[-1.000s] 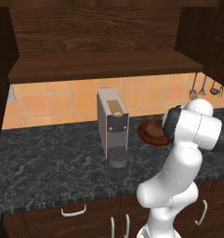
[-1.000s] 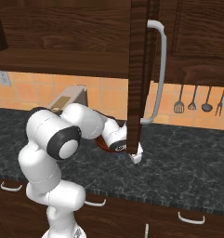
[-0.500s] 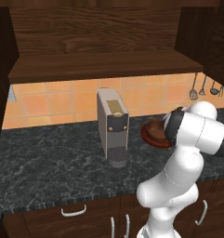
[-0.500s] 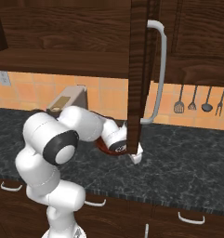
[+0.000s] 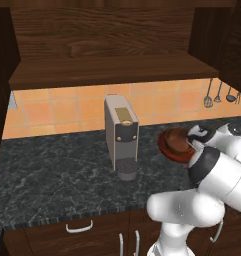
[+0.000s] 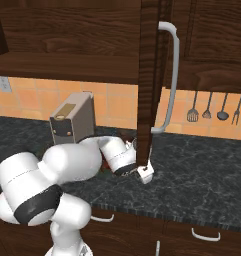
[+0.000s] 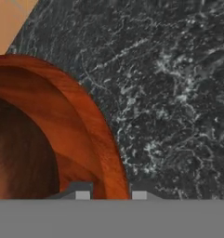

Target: Pick up the bowls on the counter and stack them on top of one another in the open cabinet. Place the smaller bowl on top of the larger bowl.

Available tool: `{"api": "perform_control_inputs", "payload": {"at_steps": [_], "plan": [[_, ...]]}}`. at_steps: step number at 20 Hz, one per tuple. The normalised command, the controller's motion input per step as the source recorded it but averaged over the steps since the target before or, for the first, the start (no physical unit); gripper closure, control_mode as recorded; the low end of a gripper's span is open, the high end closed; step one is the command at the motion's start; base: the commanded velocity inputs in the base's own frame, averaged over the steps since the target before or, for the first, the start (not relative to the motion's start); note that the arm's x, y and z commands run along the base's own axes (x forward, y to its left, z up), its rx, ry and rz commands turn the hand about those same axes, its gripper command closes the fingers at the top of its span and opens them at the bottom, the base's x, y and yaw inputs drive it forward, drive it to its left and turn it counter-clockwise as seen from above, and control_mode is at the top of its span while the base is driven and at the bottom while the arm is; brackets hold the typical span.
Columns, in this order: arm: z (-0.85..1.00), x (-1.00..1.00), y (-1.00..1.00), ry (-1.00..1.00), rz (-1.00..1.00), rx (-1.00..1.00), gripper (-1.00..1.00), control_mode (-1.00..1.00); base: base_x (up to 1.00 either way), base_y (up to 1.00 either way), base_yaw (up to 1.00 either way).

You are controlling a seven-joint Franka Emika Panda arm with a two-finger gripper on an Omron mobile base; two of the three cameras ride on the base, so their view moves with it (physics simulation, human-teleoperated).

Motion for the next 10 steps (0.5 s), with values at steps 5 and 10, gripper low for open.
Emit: {"api": "perform_control_inputs", "payload": {"at_steps": [5, 10], "plan": [[0.93, -0.61, 0.23, -0.04, 0.08, -0.01, 1.0, -1.0, 0.0, 0.0, 0.0], [0.59, -0.52, 0.56, 0.03, 0.08, -0.1, 1.0, -1.0, 0.0, 0.0, 0.0]]}}
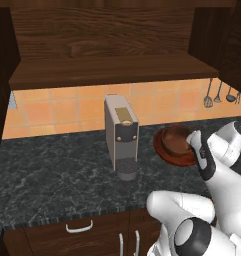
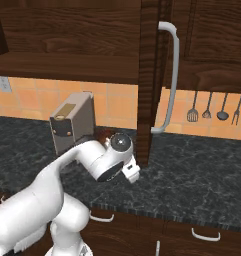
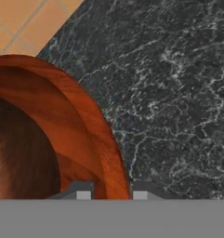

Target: Pick up the bowls on the counter and stack them on top of one another in the open cabinet. Place the smaller bowl on top of the larger bowl.

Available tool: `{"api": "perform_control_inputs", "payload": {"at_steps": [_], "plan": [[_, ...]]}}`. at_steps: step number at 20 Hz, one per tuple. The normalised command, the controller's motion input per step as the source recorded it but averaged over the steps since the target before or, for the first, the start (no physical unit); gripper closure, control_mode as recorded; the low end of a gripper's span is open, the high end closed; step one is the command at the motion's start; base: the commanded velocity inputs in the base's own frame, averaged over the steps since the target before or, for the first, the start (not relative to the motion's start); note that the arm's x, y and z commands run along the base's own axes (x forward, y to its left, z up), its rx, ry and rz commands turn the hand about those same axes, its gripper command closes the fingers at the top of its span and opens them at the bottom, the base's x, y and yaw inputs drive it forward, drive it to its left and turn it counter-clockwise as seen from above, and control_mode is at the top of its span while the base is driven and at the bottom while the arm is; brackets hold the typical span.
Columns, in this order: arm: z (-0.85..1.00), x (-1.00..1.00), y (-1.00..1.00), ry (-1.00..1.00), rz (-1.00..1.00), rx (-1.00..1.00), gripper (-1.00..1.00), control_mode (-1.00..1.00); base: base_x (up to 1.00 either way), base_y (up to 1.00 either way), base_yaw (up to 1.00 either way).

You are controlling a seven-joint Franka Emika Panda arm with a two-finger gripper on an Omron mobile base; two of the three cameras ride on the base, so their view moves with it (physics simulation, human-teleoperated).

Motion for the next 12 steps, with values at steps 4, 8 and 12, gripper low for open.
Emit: {"api": "perform_control_inputs", "payload": {"at_steps": [4, 8, 12], "plan": [[0.79, -0.7, 0.48, 0.1, 0.03, -0.08, 1.0, -1.0, 0.0, 0.0, 0.0], [1.0, -0.73, 0.16, 0.01, 0.0, 0.0, 1.0, -1.0, 0.0, 0.0, 0.0], [1.0, -0.64, 0.04, -0.08, 0.0, 0.01, 1.0, -1.0, 0.0, 0.0, 0.0]]}}
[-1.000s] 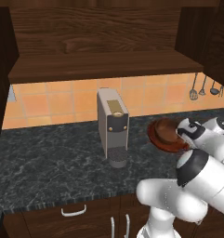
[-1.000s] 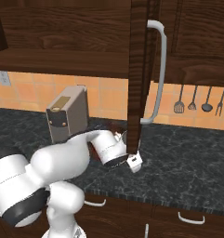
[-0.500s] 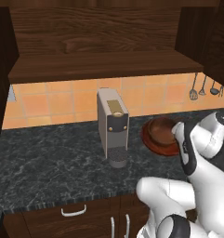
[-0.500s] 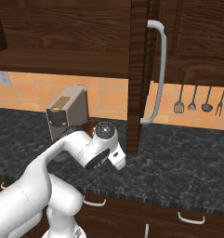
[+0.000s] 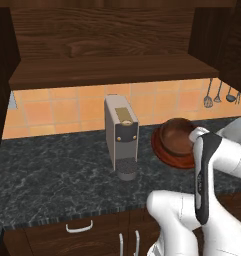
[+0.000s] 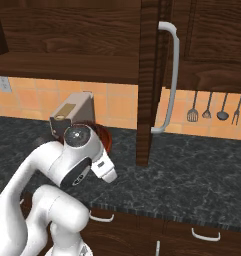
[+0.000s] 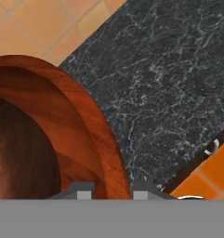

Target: Pick up the bowls on the counter and stack them on top of one another in the open cabinet. Place the smaller bowl on top of the larger bowl.

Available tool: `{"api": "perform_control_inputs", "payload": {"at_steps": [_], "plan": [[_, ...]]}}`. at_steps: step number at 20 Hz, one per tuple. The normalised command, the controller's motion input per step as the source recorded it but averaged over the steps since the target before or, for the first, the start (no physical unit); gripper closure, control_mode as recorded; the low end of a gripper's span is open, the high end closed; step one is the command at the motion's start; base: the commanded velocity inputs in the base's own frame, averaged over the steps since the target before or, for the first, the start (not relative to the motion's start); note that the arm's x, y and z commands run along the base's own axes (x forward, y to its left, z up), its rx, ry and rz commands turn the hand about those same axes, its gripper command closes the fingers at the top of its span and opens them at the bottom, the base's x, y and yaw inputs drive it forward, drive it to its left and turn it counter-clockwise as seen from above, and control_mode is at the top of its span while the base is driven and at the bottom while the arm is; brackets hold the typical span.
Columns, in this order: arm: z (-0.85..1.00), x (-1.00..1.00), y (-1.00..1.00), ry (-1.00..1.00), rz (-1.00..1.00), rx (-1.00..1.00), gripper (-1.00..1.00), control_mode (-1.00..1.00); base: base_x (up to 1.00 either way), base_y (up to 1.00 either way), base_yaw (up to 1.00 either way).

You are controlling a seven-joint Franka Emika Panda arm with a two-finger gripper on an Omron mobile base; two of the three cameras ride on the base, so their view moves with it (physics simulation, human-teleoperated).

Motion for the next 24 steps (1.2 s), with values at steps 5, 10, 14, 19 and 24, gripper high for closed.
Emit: {"api": "perform_control_inputs", "payload": {"at_steps": [5, 10, 14, 19, 24], "plan": [[1.0, -0.29, 0.13, -0.15, 0.0, 0.03, 1.0, -1.0, 0.0, 0.0, 0.0], [1.0, 0.06, 0.26, -0.25, 0.0, 0.04, 1.0, -1.0, 0.0, 0.0, 0.0], [1.0, 0.29, 0.22, -0.09, 0.0, 0.01, 1.0, -1.0, 0.0, 0.0, 0.0], [1.0, 0.14, 0.32, 0.09, 0.04, 0.0, 1.0, -1.0, 0.0, 0.0, 0.0], [0.79, 0.13, 0.21, 0.04, 0.05, 0.01, 1.0, -1.0, 0.0, 0.0, 0.0]]}}
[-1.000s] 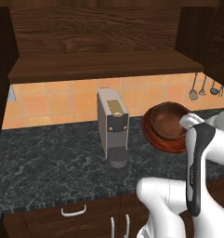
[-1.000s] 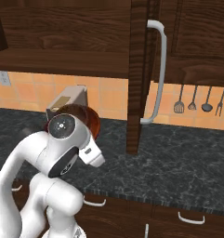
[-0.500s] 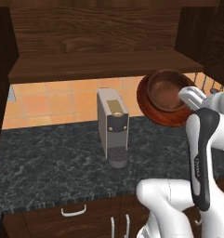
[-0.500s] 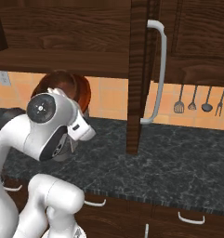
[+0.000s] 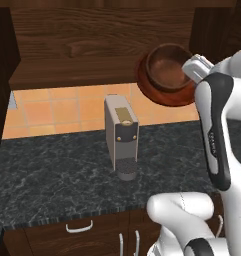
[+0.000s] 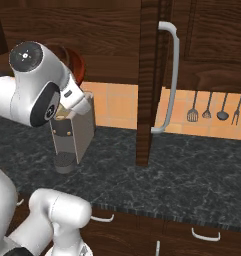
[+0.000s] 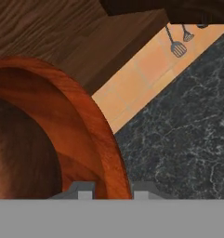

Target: Pick up the bowls on the counter and stack them on top of one another in the open cabinet. Place the smaller bowl on top of the larger bowl.

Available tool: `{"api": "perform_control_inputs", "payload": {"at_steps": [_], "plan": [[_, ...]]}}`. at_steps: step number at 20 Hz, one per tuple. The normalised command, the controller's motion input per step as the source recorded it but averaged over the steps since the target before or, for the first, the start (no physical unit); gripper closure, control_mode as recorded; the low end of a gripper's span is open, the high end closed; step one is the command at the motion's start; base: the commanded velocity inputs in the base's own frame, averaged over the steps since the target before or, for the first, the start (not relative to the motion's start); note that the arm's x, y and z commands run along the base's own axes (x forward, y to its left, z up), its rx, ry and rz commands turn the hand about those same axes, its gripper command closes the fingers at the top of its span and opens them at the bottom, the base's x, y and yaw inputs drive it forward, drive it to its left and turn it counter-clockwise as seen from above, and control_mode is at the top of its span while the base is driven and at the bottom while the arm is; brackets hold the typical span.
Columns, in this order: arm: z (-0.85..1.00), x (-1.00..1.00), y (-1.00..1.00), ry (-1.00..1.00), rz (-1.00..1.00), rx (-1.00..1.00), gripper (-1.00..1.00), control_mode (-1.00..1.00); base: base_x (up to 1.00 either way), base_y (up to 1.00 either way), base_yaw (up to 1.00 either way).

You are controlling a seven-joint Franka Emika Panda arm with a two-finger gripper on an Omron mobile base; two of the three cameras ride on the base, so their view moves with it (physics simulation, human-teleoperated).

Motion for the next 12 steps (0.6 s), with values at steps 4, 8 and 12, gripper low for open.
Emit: {"api": "perform_control_inputs", "payload": {"at_steps": [4, 8, 12], "plan": [[0.17, 0.43, 0.26, -0.06, 0.0, 0.0, 1.0, -1.0, 0.0, 0.0, 0.0], [0.0, 0.97, 0.32, 0.06, -0.01, 0.0, 1.0, -1.0, 0.0, 0.0, 0.0], [0.0, 1.0, 0.29, 0.07, -0.05, 0.0, 1.0, -1.0, 0.0, 0.0, 0.0]]}}
